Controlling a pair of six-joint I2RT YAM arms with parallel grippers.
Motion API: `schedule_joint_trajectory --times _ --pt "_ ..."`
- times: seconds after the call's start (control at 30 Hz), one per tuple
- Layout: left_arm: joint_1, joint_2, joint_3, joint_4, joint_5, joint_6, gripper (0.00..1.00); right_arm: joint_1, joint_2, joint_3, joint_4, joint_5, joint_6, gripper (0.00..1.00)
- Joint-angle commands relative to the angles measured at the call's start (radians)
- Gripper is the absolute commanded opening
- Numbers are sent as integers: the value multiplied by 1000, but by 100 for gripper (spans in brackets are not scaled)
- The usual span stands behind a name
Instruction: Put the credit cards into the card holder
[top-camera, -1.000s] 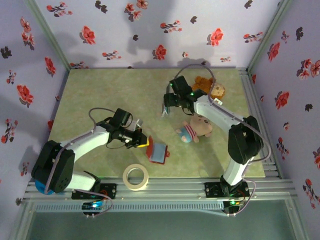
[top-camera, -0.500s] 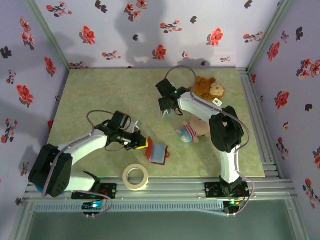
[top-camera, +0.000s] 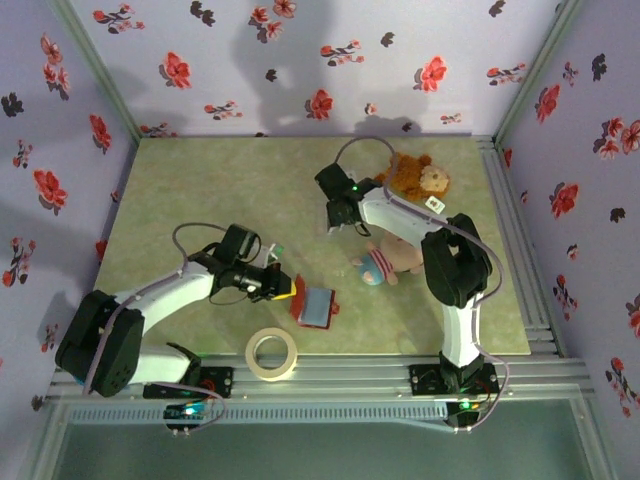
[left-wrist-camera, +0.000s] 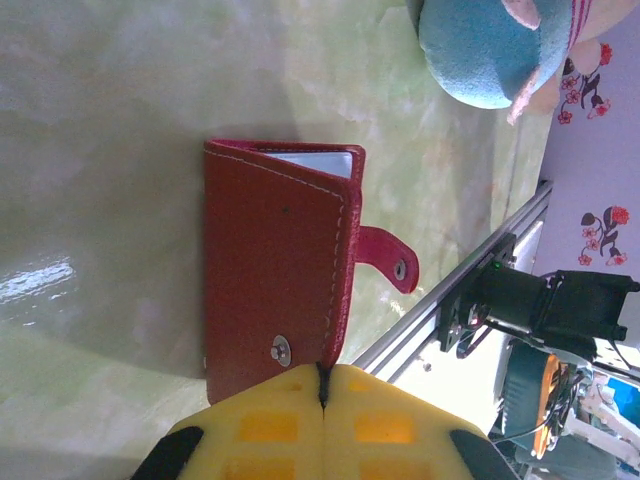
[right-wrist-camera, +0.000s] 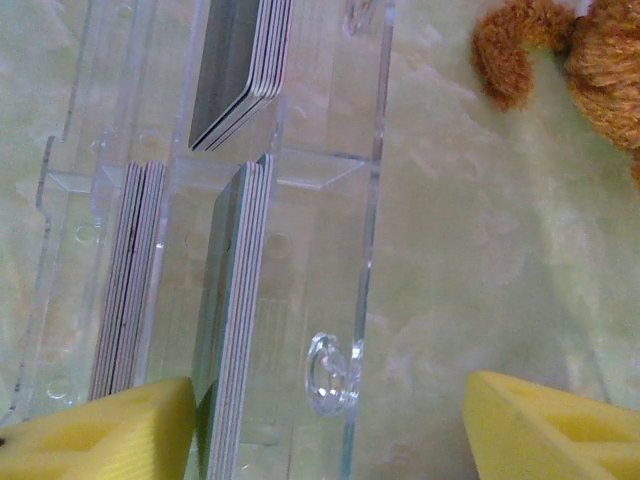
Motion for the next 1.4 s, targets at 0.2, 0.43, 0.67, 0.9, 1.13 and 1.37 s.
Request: schedule_joint_trajectory --times 0.2,0.43,0.67,0.9,1.13,1.37 --pt "0 -13 -25 18 -2 -23 0 -17 -41 7 -60 79 -5 58" --pt "0 12 -23 21 -2 -20 0 -18 -39 13 -80 153 -31 54" --pt "0 26 8 -18 -1 11 0 -18 -31 23 -86 221 -73 58" --pt "3 36 16 -34 -1 32 0 -17 -30 18 -79 256 -96 53" --pt "9 88 37 -37 19 52 0 -21 -32 20 -72 281 -117 47" --pt "13 67 42 -59 14 65 0 -21 -40 22 -68 274 -130 42"
